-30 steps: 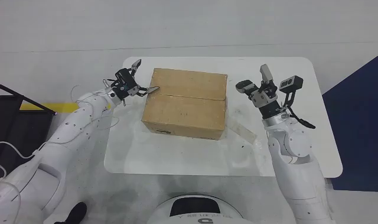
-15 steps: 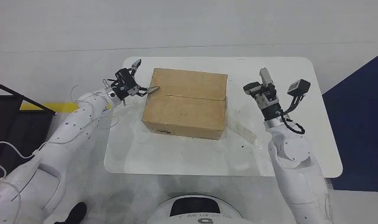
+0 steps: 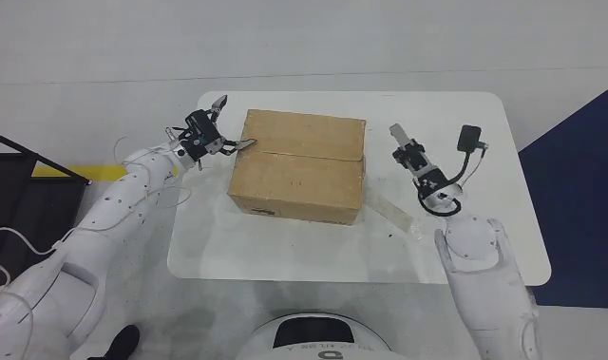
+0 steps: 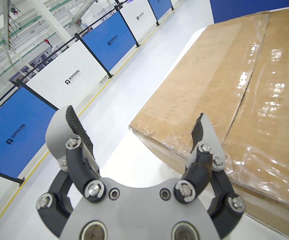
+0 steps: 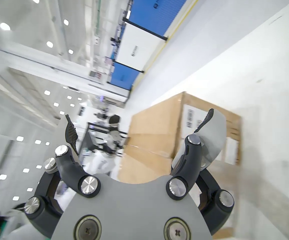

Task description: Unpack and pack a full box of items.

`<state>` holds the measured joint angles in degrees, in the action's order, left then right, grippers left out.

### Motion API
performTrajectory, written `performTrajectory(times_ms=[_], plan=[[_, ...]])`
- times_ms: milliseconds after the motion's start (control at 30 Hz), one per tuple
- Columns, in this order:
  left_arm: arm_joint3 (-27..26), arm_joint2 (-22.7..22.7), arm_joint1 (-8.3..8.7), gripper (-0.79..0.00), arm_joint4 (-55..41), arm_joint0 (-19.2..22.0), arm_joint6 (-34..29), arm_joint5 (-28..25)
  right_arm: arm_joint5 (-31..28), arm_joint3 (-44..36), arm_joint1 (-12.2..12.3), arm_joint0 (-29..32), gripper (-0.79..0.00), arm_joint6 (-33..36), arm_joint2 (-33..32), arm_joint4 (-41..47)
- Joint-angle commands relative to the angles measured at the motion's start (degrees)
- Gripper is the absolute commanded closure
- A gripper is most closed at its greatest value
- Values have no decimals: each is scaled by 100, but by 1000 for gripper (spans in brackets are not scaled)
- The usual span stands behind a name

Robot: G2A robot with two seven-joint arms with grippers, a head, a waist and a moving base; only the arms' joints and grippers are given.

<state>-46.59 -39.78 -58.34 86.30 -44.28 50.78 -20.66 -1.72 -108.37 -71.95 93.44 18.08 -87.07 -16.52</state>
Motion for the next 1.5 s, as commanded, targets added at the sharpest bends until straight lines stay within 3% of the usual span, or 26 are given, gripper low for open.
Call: performTrajectory(times_ms=[0, 133, 333, 500, 700, 1000, 1467], plan=[[0, 0, 0, -785, 0, 0, 0, 0, -2, -71, 57, 97, -785, 343, -57, -853], [0, 0, 0, -785, 0, 0, 0, 0, 59, -88, 142, 294, -785, 742, -143, -2009], [0, 0, 0, -785, 0, 0, 0, 0, 130, 10, 202, 276, -785, 1247, 226, -3462], [0, 0, 0, -785, 0, 0, 0, 0, -179, 100, 219, 199, -785, 1566, 612, -3938], [0, 0, 0, -785, 0, 0, 0, 0, -27, 224, 187, 24, -785, 1341, 770, -3791], [0, 0, 0, -785, 0, 0, 0, 0, -431, 1083, 118, -660, -785, 875, 1024, -3083], [0, 0, 0, -785, 0, 0, 0, 0, -71, 1545, -12, -1038, -785, -360, 1147, -2356]])
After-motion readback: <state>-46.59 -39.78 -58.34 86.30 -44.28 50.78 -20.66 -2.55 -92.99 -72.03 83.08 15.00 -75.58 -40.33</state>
